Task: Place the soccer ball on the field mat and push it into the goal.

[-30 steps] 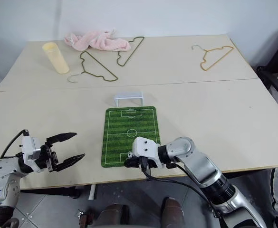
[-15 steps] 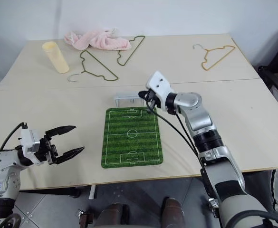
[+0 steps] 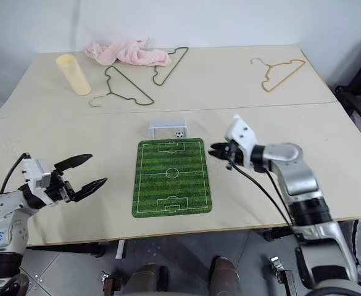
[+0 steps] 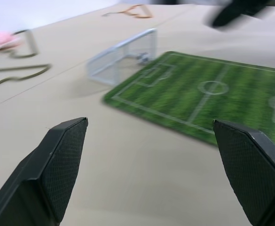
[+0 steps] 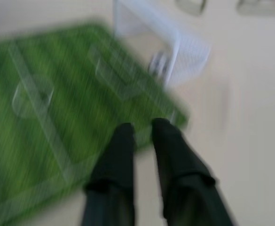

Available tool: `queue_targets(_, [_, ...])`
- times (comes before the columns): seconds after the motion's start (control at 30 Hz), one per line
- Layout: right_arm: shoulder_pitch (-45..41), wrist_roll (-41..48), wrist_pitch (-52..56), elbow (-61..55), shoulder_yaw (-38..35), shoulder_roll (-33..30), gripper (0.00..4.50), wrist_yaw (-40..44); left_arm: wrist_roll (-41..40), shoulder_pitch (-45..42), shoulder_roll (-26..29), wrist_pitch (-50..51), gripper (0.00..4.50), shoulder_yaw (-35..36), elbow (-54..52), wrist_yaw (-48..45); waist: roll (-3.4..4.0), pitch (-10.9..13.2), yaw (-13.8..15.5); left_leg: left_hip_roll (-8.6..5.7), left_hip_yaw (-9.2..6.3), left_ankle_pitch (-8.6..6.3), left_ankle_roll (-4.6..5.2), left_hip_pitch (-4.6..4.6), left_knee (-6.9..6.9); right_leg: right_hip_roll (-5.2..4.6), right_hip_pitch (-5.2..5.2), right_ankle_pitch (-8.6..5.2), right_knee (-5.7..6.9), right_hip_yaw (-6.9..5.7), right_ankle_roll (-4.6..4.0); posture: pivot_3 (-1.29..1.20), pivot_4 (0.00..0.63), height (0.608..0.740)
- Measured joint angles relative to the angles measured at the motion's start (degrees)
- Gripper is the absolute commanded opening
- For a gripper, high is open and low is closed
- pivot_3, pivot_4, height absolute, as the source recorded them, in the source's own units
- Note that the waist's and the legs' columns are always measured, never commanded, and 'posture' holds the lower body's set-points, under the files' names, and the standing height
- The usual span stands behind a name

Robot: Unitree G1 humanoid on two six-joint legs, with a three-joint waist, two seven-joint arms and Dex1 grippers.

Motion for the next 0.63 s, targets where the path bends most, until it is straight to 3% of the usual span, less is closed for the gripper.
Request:
queue_targets(0.2, [5.9,4.8,-9.1,5.8,-4.4,-5.7,3.95,13.6,-1.4,1.0,-0.5,0.5,4.5,3.6,0.7,2.2,-0.02,0.0,-0.2,0.01,0.09,0.0,0.0,0.06,-0.01,0.0,0.0,0.0,-0.02,0.03,0.0,0.0,0.15,0.74])
queue_targets(0.63, [2.0,6.2,-22.0,26.6,-11.0,-6.6,3.95,21.0,-3.4,5.8,0.2,1.9,4.5,10.1,4.5,1.7,-0.03,0.0,0.0,0.03,0.18,0.0,0.0,0.13,0.02,-0.02,0.04,0.0,0.0,0.06,0.0,0.0,0.15,0.74])
